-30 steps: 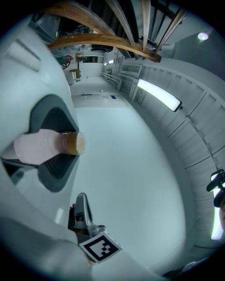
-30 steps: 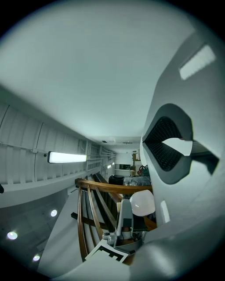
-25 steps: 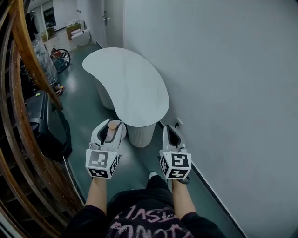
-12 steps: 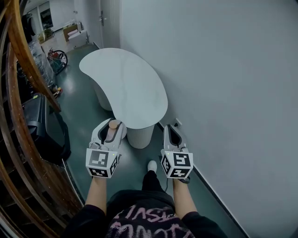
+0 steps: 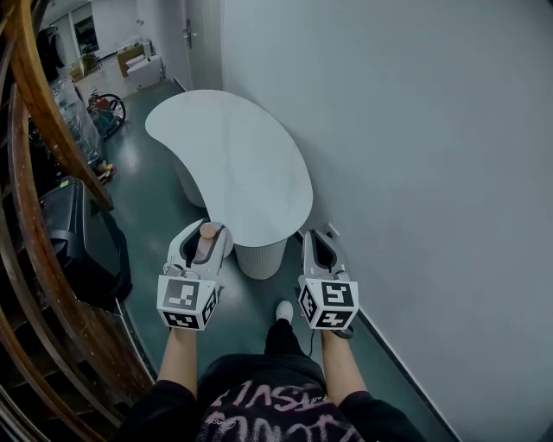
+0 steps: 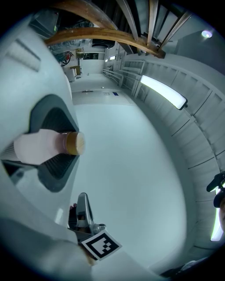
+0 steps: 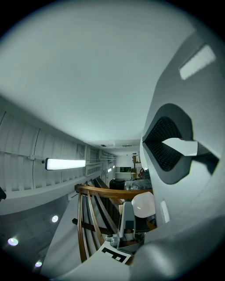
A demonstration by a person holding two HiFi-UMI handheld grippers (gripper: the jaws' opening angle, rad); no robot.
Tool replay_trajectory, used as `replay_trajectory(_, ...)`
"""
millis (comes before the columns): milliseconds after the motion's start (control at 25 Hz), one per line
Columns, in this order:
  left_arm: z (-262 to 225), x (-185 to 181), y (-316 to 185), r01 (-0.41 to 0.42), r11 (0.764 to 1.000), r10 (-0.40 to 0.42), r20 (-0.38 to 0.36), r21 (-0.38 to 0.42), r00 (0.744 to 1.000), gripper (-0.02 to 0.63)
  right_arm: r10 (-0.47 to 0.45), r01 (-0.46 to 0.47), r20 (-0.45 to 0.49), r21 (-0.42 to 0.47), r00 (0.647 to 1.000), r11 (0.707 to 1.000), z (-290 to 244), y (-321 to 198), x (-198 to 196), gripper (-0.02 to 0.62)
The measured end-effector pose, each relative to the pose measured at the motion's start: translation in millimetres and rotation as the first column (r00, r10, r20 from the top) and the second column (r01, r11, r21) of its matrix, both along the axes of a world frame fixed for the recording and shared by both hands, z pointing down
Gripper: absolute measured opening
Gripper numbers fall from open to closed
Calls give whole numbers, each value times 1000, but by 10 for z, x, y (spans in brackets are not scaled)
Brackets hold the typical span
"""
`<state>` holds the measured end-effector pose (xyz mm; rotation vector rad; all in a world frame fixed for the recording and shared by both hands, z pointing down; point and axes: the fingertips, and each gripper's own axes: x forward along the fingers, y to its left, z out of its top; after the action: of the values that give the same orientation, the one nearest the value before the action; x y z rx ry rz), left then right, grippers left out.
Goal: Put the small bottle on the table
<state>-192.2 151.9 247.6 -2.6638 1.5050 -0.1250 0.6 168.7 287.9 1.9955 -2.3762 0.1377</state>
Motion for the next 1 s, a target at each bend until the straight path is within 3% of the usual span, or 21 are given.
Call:
replay_trajectory(560, 107, 214, -683, 18, 1000, -17, 3, -24, 1000, 144, -23, 23, 5, -21, 1000, 1000, 119, -697, 215, 9)
replay_trajectory(1000, 228, 434, -1482, 53, 997, -52, 16, -60, 999, 144, -57, 59, 21, -59, 998, 997, 279, -1568, 430, 9)
